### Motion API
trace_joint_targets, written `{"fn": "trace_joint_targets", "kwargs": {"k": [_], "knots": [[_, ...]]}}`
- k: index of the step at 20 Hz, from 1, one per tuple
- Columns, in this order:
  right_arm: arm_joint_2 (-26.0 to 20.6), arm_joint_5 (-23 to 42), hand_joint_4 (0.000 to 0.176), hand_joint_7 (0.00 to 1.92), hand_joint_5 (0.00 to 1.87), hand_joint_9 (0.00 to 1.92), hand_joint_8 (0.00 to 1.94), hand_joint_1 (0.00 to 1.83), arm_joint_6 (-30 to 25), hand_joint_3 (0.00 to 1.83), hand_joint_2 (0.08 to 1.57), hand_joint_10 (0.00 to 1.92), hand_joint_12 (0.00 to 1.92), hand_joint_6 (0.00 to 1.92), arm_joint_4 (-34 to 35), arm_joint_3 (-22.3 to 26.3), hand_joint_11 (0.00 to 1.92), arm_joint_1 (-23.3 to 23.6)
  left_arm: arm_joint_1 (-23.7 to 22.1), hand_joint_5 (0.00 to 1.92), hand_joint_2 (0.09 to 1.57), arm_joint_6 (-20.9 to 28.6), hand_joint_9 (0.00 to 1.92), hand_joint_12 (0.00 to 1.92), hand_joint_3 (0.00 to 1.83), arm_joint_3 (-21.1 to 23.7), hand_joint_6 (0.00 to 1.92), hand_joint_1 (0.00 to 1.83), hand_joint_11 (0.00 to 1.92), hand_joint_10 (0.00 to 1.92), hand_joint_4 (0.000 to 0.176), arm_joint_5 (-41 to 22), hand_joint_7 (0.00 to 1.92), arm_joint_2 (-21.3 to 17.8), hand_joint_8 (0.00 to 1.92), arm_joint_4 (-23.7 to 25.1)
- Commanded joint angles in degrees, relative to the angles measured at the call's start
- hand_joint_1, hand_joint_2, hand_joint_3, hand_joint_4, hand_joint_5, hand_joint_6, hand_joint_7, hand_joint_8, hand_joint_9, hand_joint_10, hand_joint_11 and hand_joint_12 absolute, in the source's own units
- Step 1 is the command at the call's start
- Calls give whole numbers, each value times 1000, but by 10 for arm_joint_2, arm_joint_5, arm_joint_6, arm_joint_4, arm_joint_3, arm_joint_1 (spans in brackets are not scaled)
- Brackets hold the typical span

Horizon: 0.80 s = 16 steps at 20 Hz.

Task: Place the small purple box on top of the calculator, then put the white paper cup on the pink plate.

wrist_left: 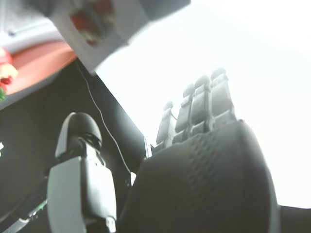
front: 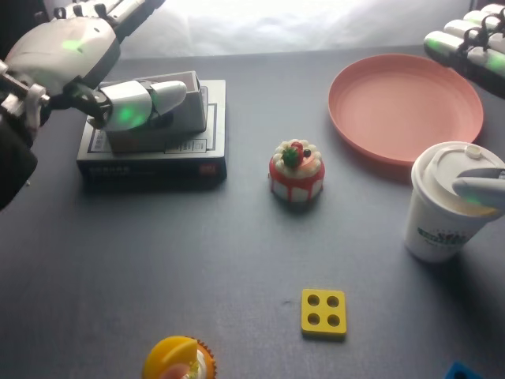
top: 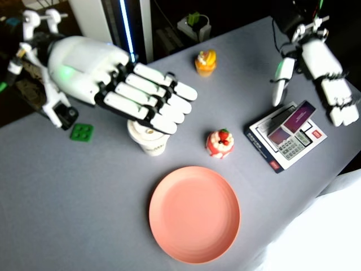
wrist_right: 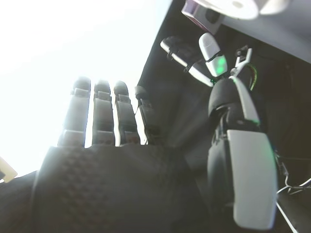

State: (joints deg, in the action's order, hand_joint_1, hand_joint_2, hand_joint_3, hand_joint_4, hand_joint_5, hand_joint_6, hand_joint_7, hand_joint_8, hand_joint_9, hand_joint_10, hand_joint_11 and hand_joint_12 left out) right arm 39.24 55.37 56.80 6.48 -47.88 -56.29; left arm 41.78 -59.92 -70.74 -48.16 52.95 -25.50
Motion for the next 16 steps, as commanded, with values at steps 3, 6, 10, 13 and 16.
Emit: {"fn": "trace_joint_targets", "kwargs": {"k": [3, 6, 10, 13, 16], "knots": [[-1, 70, 66, 0, 0, 0, 0, 512, -32, 0, 963, 0, 7, 0, -6, -8, 12, -12, 17, 0, 1237, 11, 0, 16, 35, 31, 0, 392, 31, 0, 139, -146, 0, -21, 0, 42], [3, 68, 72, 0, 0, 0, 0, 531, -56, 0, 931, 0, 16, 0, -11, -13, 17, -33, 36, 0, 1241, 12, 0, 33, 22, 58, 0, 424, 31, 0, 136, -195, 0, -37, 0, 64], [27, 39, 64, 0, 0, 0, 0, 583, -78, 0, 916, 0, 0, 0, -12, -34, 0, -38, 50, 0, 1220, 14, 0, 4, 0, 75, 0, 419, 0, 0, 149, -227, 0, -45, 0, 83], [46, 12, 60, 0, 0, 0, 0, 640, -85, 0, 912, 0, 0, 0, -10, -50, 0, -36, 52, 6, 1233, 14, 0, 3, 1, 78, 2, 595, 5, 0, 123, -230, 0, -46, 0, 89], [73, -26, 13, 0, 0, 0, 0, 682, -87, 0, 957, 0, 0, 0, -8, -74, 0, -17, 54, 13, 1233, 15, 0, 0, 0, 79, 5, 613, 0, 0, 120, -224, 0, -46, 0, 88]]}}
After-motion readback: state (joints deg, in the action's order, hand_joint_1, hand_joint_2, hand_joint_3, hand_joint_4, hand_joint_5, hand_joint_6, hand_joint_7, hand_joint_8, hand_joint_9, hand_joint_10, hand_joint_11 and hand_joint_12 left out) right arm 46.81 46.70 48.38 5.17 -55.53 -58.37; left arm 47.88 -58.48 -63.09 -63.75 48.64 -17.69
